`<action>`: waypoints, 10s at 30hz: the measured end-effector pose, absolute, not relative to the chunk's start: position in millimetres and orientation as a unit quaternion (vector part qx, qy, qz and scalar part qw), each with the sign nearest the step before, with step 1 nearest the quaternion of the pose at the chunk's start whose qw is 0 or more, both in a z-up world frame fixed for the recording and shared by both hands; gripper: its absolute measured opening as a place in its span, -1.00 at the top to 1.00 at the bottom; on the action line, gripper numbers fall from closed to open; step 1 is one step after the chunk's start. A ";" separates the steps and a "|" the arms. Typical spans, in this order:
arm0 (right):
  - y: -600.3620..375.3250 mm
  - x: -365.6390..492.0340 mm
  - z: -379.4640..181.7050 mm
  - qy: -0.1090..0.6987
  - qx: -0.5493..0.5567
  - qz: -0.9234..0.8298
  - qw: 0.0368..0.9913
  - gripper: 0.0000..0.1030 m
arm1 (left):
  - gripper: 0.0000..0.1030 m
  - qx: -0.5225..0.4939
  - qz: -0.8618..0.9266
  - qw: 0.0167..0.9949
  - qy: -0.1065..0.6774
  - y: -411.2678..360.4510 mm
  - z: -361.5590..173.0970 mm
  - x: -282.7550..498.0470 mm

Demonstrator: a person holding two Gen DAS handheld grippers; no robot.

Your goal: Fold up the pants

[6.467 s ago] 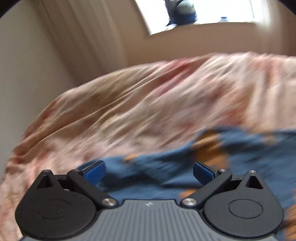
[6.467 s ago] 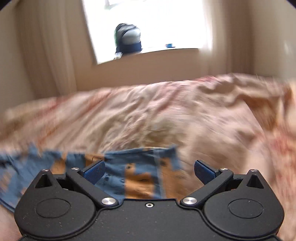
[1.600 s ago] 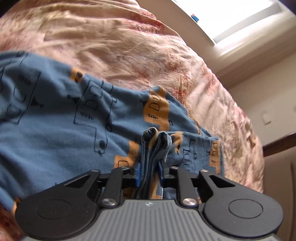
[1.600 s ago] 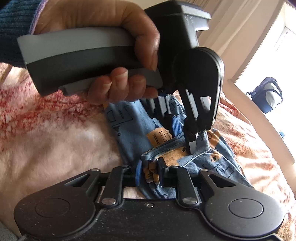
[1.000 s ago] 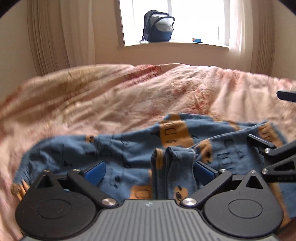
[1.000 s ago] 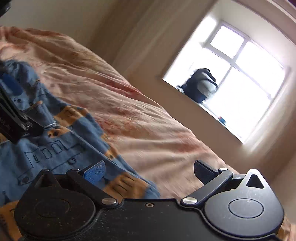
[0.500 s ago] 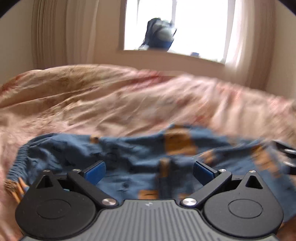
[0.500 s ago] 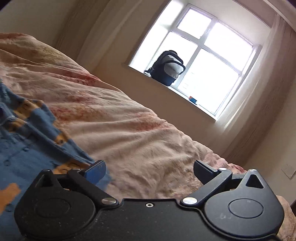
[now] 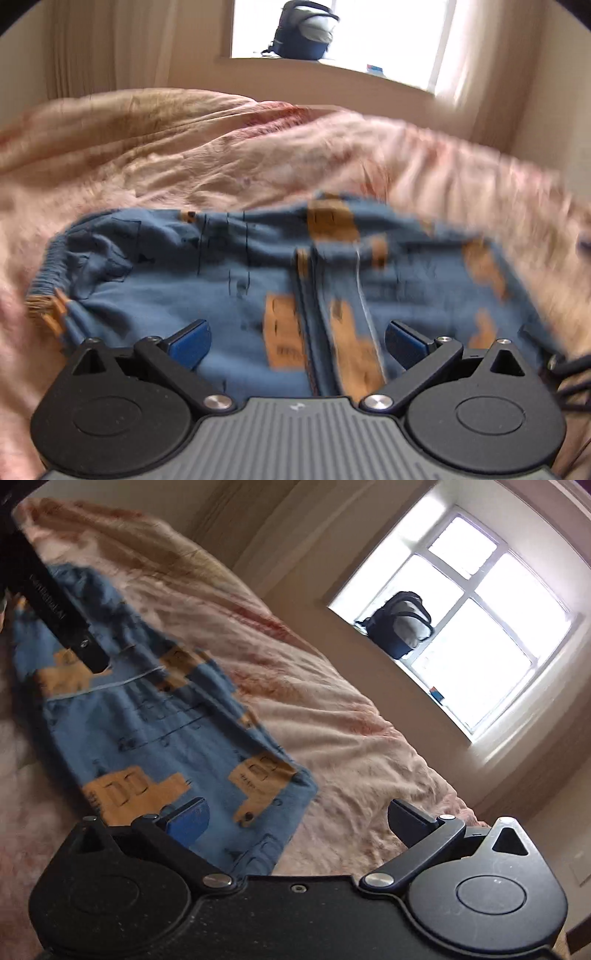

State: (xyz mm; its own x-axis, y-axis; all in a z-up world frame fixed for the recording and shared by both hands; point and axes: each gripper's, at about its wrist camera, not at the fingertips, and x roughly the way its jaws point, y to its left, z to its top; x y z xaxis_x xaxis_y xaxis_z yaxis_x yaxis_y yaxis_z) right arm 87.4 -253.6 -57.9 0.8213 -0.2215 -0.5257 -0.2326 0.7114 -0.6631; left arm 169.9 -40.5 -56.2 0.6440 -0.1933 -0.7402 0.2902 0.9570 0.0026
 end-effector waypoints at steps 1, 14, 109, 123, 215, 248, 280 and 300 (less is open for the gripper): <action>-251.5 87.6 -67.8 0.316 -0.407 -0.005 0.857 -0.99 | -1.00 0.109 -0.114 0.906 0.392 -49.6 -60.0 162.2; -274.1 97.7 -61.7 0.315 -0.362 -0.052 0.876 -0.99 | -1.00 0.061 -0.050 0.926 0.368 28.4 -19.3 128.2; -73.1 350.5 -66.1 0.452 -0.207 0.349 0.794 0.30 | -0.01 -0.433 -0.037 0.839 0.329 177.7 -107.4 202.9; -77.5 342.7 -32.1 0.401 -0.147 0.355 0.831 0.13 | 0.61 -0.395 -0.025 0.858 0.328 175.7 -98.6 203.7; -398.2 180.1 -25.3 0.352 0.268 0.165 0.881 -0.61 | 0.22 0.200 -0.217 0.911 0.287 -228.6 -57.1 101.8; -405.6 185.3 -27.3 0.369 0.267 0.151 0.877 0.19 | 0.62 0.170 -0.226 0.908 0.308 -217.8 -30.7 102.6; -409.3 179.0 -30.7 0.403 0.185 0.100 0.891 0.28 | -0.31 0.080 -0.263 0.897 0.347 -196.2 -33.0 98.0; -345.8 145.4 -41.8 0.480 0.024 0.036 0.876 -0.99 | -1.00 -0.019 -0.091 0.893 0.441 -33.6 -69.8 129.1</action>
